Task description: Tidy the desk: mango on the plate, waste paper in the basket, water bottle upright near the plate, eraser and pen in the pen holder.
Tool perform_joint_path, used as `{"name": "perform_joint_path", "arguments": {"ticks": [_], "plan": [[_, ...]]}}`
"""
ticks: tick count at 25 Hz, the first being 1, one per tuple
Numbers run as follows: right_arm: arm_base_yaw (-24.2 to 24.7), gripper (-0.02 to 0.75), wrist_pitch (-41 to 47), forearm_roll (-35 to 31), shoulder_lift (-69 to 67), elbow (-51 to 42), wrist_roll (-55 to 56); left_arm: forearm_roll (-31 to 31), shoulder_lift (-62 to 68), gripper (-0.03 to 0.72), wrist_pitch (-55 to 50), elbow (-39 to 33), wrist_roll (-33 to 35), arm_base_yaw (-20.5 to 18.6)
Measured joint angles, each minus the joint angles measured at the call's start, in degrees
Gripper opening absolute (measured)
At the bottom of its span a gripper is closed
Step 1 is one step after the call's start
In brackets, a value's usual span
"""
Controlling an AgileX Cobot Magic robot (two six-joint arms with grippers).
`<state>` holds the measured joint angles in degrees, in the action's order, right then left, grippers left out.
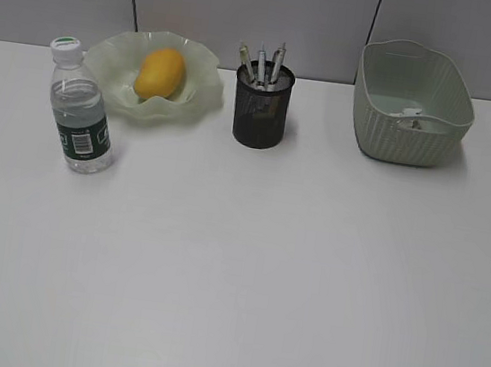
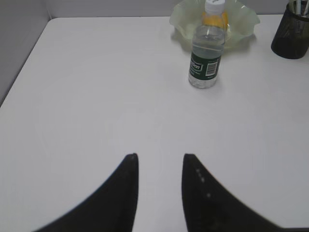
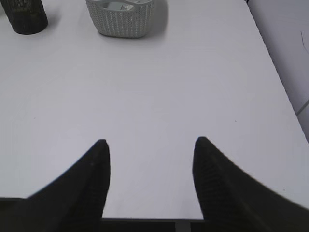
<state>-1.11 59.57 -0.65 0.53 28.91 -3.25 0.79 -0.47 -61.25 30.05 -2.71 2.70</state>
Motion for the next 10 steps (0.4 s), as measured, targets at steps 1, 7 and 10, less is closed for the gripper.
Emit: {"name": "perform_joint_path", "arguments": {"ticks": [1, 7, 10], "plan": [[0.0, 0.441, 0.0, 0.0, 0.0, 0.0, 0.0, 0.0, 0.0, 0.239, 0.0, 0.0, 0.0, 0.0], [0.0, 0.441, 0.0, 0.0, 0.0, 0.0, 0.0, 0.0, 0.0, 0.239, 0.0, 0.0, 0.0, 0.0], [0.0, 0.442, 0.0, 0.0, 0.0, 0.0, 0.0, 0.0, 0.0, 0.239, 0.0, 0.0, 0.0, 0.1]]}}
